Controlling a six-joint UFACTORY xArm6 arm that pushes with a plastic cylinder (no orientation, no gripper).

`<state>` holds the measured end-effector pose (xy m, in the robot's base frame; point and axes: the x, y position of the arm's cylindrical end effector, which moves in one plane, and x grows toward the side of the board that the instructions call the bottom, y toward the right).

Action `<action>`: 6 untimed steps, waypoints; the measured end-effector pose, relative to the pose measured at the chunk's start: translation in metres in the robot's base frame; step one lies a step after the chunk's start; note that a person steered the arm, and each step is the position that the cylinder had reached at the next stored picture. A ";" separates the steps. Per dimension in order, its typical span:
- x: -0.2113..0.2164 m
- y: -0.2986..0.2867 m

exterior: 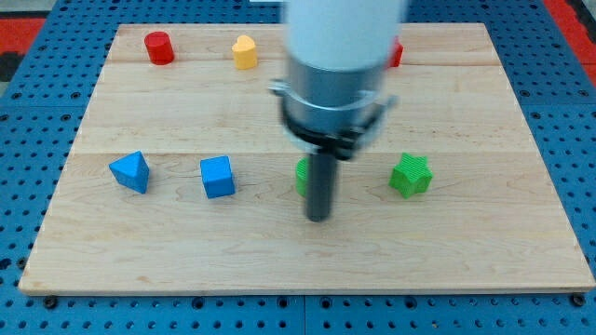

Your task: Push the blue triangle towards bottom of the red circle

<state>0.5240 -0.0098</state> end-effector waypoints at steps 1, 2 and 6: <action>0.015 -0.038; 0.016 -0.121; -0.079 -0.220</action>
